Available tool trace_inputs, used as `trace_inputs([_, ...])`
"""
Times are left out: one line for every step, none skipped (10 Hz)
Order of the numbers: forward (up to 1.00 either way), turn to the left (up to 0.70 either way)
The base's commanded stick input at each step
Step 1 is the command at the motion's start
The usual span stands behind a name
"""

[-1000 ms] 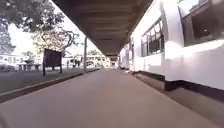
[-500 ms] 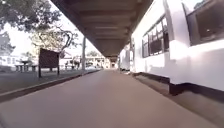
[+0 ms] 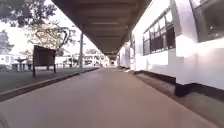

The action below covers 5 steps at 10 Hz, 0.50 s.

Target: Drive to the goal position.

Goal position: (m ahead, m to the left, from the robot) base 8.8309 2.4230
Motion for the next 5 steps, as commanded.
trace_inputs([0.7, 0.0])
trace_inputs([0.7, 0.0])
trace_inputs([0.7, 0.0])
trace_inputs([0.7, 0.0])
trace_inputs([0.7, 0.0])
